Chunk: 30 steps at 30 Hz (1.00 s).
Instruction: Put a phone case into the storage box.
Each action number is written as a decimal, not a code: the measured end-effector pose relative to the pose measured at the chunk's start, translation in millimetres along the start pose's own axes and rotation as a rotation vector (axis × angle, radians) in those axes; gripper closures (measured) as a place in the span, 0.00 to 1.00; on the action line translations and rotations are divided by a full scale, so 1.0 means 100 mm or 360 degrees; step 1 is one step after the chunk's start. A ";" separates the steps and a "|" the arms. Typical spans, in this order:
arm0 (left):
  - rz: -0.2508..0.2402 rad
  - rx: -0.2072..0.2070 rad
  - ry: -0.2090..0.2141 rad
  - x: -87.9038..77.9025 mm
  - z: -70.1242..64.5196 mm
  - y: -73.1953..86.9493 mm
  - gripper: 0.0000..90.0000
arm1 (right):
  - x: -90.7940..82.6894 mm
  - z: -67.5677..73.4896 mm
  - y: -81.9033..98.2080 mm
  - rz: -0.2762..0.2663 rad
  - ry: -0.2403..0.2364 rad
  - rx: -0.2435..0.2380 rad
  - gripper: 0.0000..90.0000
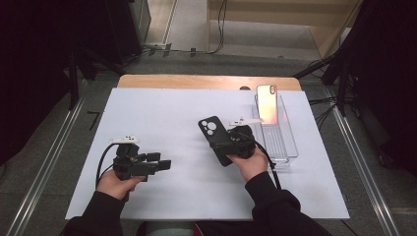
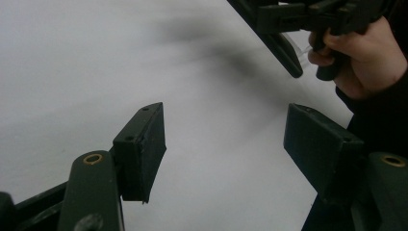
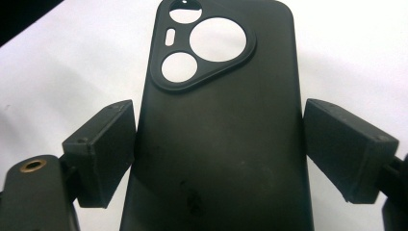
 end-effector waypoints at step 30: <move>0.0003 -0.0253 -0.0050 0.33 -0.13 -0.56 0.32 | -0.13 0.25 0.20 -0.0016 -0.0225 0.0290 0.14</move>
Point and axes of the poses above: each handheld gripper's, and its own axes: x roughly forward along the jaws, y roughly out of its underside, z roughly to its left, the point moved 9 cm from there along x, roughly forward along the jaws
